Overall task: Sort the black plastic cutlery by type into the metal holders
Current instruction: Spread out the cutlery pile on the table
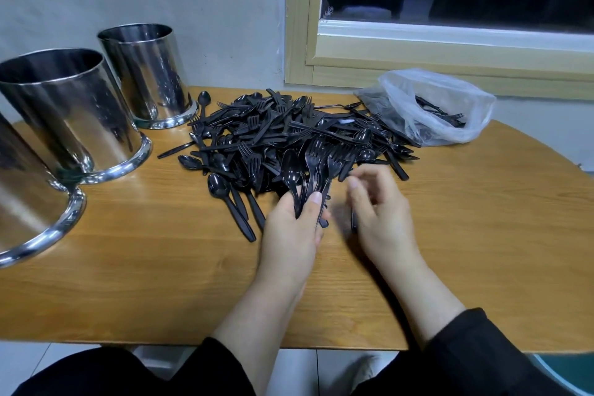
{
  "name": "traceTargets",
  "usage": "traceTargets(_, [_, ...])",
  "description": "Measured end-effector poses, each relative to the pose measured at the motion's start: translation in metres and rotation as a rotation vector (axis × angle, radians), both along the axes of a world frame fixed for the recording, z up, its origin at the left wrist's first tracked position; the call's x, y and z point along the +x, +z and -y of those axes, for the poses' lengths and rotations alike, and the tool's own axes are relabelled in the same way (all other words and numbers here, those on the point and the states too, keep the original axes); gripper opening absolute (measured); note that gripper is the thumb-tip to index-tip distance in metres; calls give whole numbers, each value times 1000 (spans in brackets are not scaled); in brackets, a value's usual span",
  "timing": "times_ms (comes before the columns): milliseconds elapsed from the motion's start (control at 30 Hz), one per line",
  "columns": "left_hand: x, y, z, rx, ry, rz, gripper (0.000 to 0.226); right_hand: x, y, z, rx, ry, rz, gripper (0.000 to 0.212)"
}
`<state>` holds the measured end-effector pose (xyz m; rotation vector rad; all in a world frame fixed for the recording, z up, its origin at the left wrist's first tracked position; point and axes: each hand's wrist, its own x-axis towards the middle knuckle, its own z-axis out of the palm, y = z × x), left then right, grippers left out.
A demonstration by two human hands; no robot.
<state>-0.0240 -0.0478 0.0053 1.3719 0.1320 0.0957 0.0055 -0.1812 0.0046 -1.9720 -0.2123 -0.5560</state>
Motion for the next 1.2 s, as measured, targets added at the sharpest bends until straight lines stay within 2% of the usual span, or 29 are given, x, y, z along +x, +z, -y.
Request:
traceTargets(33, [0, -1, 0, 17, -1, -5, 20, 6, -1, 8, -24, -119, 16, 12])
traceTargets(100, [0, -1, -1, 62, -5, -16, 21, 21, 0, 29, -140, -233, -90, 11])
traceTargets(167, [1, 0, -1, 62, -7, -27, 22, 31, -1, 46, -342, -216, -267, 26])
traceTargets(233, [1, 1, 0, 31, -4, -38, 24, 34, 2, 49, -441, -192, -347, 33])
traceTargets(333, [1, 2, 0, 17, 11, -51, 27, 29, 4, 33, -467, -197, -356, 37])
traceTargets(433, [1, 2, -1, 7, 22, -51, 27, 27, -1, 19, -620, -259, -359, 41])
traceTargets(667, [0, 2, -2, -12, 12, -38, 25, 25, 3, 16, -680, -318, -365, 26])
traceTargets(1000, [-1, 2, -1, -25, 20, -29, 25, 19, 0, 24, -447, -344, -346, 18])
traceTargets(1100, [-1, 1, -1, -4, 33, -20, 25, 13, 4, 26, -187, -254, -310, 24])
traceTargets(1200, [1, 0, 0, 17, 45, -9, 23, 4, 11, 19, 180, -39, -299, 17])
